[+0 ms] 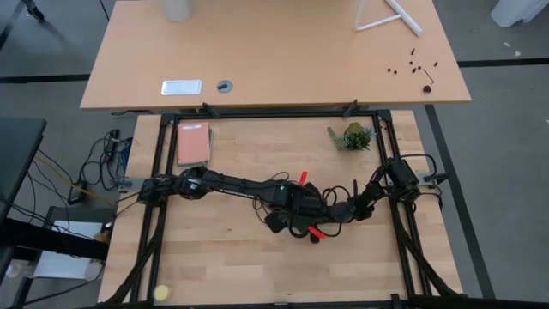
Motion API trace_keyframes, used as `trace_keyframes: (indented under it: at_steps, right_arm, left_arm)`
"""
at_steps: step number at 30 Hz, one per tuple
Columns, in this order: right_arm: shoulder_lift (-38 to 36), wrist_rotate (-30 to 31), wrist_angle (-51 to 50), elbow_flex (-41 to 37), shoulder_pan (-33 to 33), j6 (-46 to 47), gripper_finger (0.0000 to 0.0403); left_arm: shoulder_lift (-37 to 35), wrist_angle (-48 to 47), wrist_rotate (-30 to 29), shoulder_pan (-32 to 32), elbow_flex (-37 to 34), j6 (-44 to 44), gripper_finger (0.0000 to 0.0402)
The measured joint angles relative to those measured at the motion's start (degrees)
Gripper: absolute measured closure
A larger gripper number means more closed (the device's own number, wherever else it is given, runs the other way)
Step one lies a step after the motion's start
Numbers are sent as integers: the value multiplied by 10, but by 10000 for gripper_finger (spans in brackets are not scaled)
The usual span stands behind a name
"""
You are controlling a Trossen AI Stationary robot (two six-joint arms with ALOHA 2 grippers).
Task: Screw lightbulb
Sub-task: Remove the lightbulb from the lamp
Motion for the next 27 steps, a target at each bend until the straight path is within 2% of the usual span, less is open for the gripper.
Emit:
trace_keyframes:
  at_steps: [16, 21, 27]
  right_arm:
    - [0, 0, 0, 0, 0, 0, 205]
    - [0, 0, 0, 0, 0, 0, 205]
    - [0, 0, 0, 0, 0, -1, 205]
  left_arm:
    - [0, -1, 16, 2, 0, -130, 134]
    - [0, -1, 18, 4, 0, -235, 132]
    - [0, 14, 51, 6, 0, -423, 122]
